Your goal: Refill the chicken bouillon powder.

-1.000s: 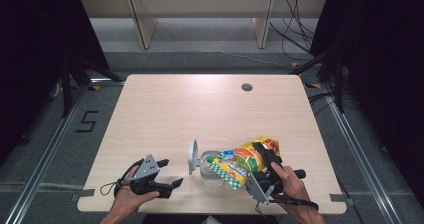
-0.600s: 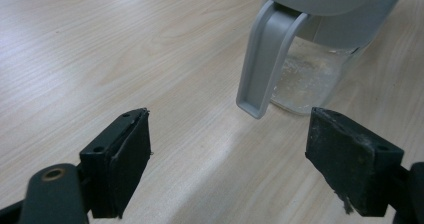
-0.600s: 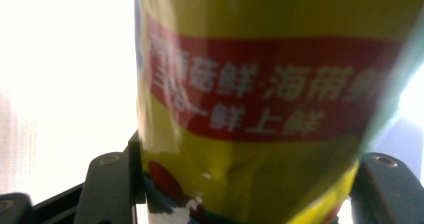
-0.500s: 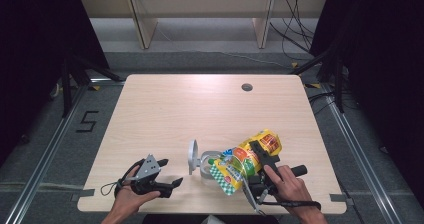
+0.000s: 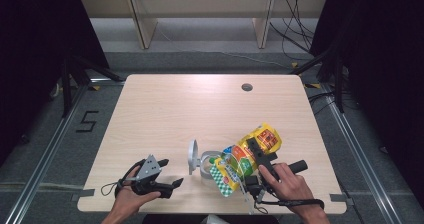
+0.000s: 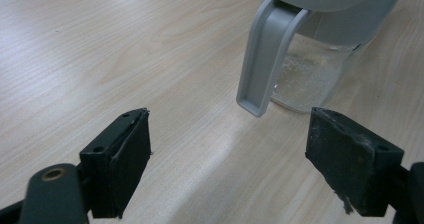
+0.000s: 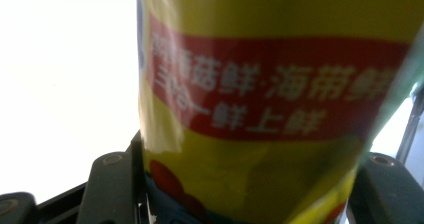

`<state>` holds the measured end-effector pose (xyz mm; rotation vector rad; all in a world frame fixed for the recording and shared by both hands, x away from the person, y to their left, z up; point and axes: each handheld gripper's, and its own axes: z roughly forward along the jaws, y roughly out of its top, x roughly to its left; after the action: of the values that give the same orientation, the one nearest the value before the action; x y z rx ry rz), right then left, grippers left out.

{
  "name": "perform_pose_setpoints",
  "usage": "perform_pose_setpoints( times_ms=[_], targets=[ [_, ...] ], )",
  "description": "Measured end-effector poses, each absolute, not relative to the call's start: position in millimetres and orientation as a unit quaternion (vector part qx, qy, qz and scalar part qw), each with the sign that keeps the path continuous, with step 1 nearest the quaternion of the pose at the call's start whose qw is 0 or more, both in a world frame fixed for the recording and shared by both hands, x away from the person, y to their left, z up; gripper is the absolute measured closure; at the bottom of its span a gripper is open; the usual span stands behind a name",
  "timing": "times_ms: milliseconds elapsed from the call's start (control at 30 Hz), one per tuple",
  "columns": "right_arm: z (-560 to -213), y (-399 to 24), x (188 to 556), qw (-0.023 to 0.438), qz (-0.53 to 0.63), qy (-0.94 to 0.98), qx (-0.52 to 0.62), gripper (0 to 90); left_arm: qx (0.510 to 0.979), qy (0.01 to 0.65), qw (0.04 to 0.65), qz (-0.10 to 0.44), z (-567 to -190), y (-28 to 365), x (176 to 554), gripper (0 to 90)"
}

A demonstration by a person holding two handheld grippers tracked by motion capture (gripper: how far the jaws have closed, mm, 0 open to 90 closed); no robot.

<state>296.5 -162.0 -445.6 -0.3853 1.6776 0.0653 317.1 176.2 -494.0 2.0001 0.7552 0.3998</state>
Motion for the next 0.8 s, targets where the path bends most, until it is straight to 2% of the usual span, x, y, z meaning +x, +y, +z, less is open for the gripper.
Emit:
perform_pose_setpoints(
  times_ms=[800],
  targets=[
    [-440.6, -164.5, 296.6, 0.653, 0.007, 0.733, -0.190, 40.2, 0.816, 0.313, 0.461, 0.155, -495.3, 176.5, 319.0, 17.6]
  ],
)
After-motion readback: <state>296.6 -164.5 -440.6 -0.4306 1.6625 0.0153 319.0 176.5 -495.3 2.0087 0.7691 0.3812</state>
